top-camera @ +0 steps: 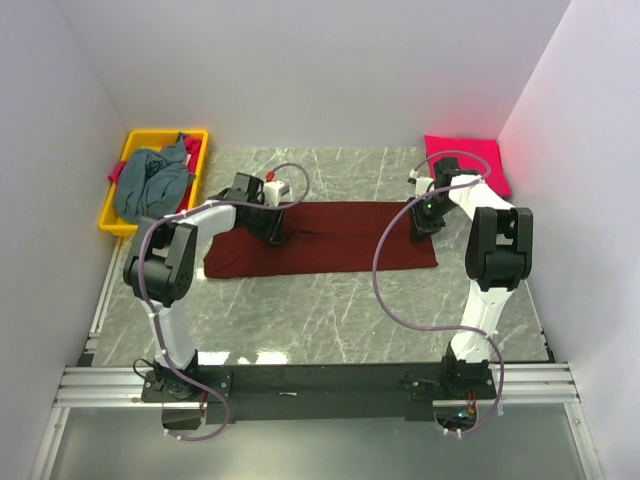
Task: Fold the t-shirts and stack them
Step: Fold the tshirt
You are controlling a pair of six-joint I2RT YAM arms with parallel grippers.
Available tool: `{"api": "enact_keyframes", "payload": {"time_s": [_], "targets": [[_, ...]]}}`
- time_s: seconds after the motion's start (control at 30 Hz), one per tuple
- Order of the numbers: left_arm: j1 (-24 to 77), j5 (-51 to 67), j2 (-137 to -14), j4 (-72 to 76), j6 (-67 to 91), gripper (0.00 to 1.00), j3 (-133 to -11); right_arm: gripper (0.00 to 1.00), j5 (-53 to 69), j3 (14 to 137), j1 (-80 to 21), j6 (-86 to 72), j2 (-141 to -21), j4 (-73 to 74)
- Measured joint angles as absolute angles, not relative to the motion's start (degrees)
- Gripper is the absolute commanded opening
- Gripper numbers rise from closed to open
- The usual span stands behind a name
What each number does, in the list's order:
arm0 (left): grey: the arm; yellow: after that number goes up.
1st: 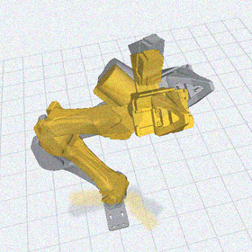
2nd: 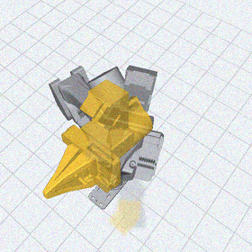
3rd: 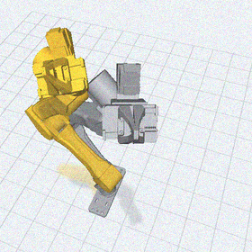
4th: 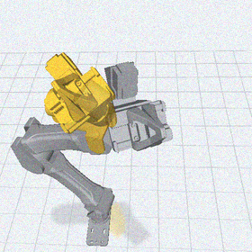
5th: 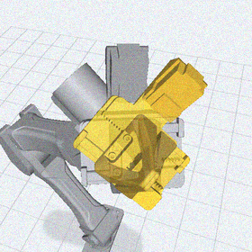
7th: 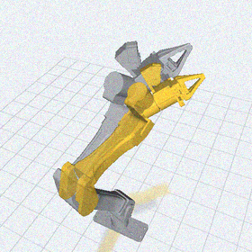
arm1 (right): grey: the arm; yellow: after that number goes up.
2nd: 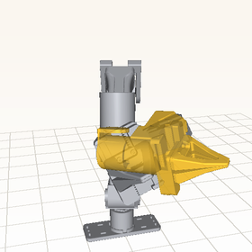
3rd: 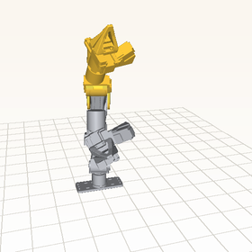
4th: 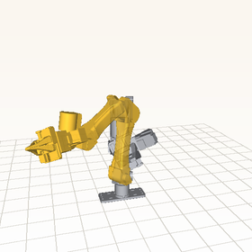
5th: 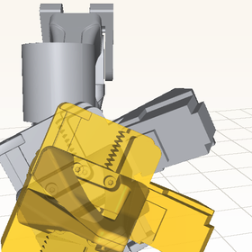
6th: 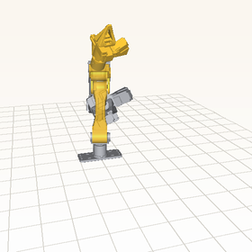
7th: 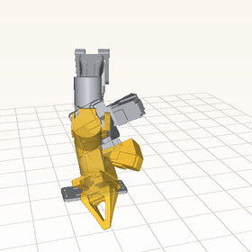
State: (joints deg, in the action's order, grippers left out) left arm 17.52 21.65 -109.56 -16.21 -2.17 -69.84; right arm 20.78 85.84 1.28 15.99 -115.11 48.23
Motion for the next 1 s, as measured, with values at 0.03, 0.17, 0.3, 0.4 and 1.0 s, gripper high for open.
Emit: {"api": "enact_keyframes", "payload": {"time_s": [0.03, 0.17, 0.3, 0.4, 1.0], "targets": [[17.65, 21.69, -110.48, -16.69, -2.22, 0.46, -71.26, 0.32, 20.88, 85.84, 1.26, 16.16, -115.11, 48.66], [17.74, 21.61, -111.13, -18.33, -2.59, 0.53, -73.38, 0.32, 21.23, 85.84, 1.02, 16.78, -115.11, 50.26], [17.45, 21.56, -107.83, -20.29, -3.36, 0.53, -72.86, 0.31, 21.02, 86.17, 0.01, 17.06, -115.11, 51.62], [16.62, 21.69, -101.75, -21.26, -3.31, 0.53, -70.57, 0.29, 20.34, 86.63, -2.39, 17.28, -115.18, 51.70], [12.58, 13.87, -99.85, -24.67, 4.08, 0.41, -61.91, 0.25, 14.61, 77.36, -13.39, 20.51, -112.84, 49.58]]}}
